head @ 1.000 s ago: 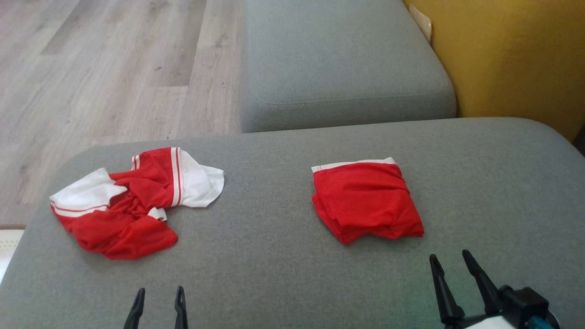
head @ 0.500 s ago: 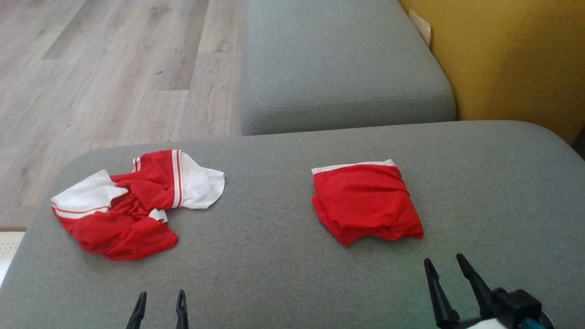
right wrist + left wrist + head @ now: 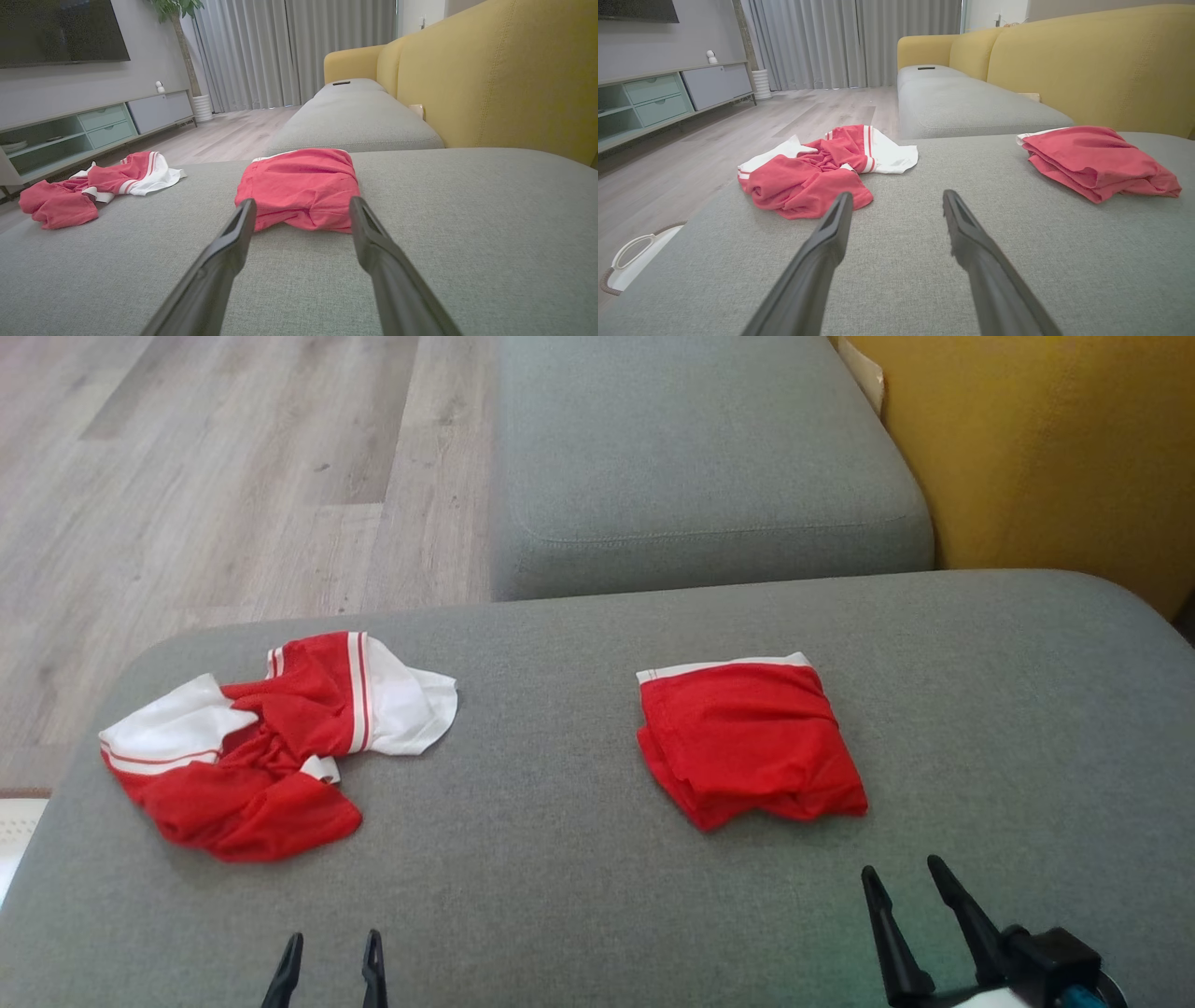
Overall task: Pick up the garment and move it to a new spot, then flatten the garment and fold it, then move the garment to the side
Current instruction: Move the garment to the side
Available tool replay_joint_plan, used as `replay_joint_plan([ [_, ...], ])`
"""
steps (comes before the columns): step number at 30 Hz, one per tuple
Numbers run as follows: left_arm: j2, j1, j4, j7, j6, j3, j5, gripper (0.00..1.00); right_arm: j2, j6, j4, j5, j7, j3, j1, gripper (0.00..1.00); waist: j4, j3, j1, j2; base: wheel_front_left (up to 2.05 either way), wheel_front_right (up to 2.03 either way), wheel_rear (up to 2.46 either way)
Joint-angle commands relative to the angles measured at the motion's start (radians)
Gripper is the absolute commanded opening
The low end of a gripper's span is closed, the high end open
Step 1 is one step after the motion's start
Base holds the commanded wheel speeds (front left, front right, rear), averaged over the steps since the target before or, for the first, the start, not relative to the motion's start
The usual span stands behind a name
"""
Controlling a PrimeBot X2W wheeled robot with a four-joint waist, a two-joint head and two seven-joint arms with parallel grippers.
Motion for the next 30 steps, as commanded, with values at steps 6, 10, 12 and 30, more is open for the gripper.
replay_joint_plan([
  [6,-0.010,-0.068,-0.030,-0.006,-0.002,0.023,0.003,1.00,-0.018,0.007,-0.032,-0.003,-0.011,0.019,-0.048,1.00,0.009,0.016,0.0000,0.0001,0.00,0.00,0.00],
  [10,-0.011,-0.074,-0.031,-0.006,-0.002,0.018,0.005,1.00,-0.019,0.007,-0.031,-0.001,-0.011,0.015,-0.054,1.00,0.018,0.036,0.0000,0.0001,0.00,0.00,0.00],
  [12,-0.011,-0.081,-0.031,-0.006,-0.003,0.014,0.007,1.00,-0.019,0.007,-0.030,0.003,-0.011,0.011,-0.063,1.00,0.024,0.052,0.0000,0.0001,0.00,0.00,0.00],
  [30,-0.012,-0.214,-0.046,-0.006,-0.025,-0.090,0.013,1.00,-0.137,0.007,0.206,0.253,0.059,-0.008,-0.409,1.00,0.098,0.236,0.0000,0.0001,0.00,0.00,0.00],
])
